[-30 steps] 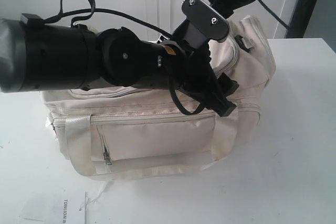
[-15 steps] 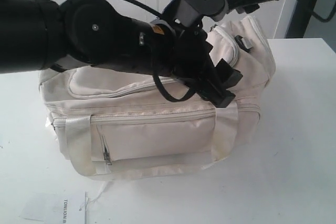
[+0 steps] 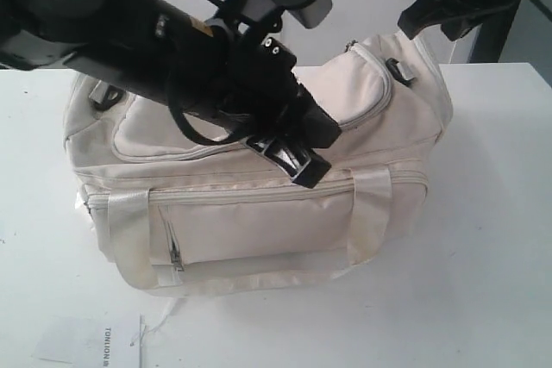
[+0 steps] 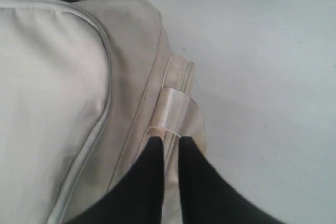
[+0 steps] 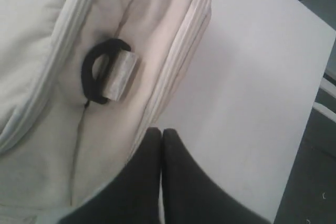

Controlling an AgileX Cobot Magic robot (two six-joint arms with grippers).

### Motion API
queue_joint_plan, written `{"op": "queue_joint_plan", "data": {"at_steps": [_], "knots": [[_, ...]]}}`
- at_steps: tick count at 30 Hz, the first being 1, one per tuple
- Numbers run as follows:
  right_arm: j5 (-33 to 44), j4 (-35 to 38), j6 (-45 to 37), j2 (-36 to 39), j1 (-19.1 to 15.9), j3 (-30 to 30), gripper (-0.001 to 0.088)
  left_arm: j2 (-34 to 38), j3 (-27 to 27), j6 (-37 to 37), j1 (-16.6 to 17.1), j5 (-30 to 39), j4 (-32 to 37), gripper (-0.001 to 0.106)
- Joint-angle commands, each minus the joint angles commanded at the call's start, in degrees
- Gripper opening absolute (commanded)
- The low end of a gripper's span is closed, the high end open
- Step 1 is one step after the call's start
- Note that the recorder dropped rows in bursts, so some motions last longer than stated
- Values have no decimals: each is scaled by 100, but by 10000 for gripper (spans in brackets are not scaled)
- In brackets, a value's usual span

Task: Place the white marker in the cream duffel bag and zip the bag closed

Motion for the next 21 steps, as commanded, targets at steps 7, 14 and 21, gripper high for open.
{"op": "queue_joint_plan", "data": {"at_steps": [7,14,21], "knots": [[25,530,-151,-369,-376,479,0,-387,0,-823,370,644,874,0],[-432,646,-138,-943,-792,1202,0,-570,0,-1439,1136,1584,1697,0],[-883,651,-83,-1567,-1122,1812,0,-881,0,-1695,2040,2337,1896,0]]}}
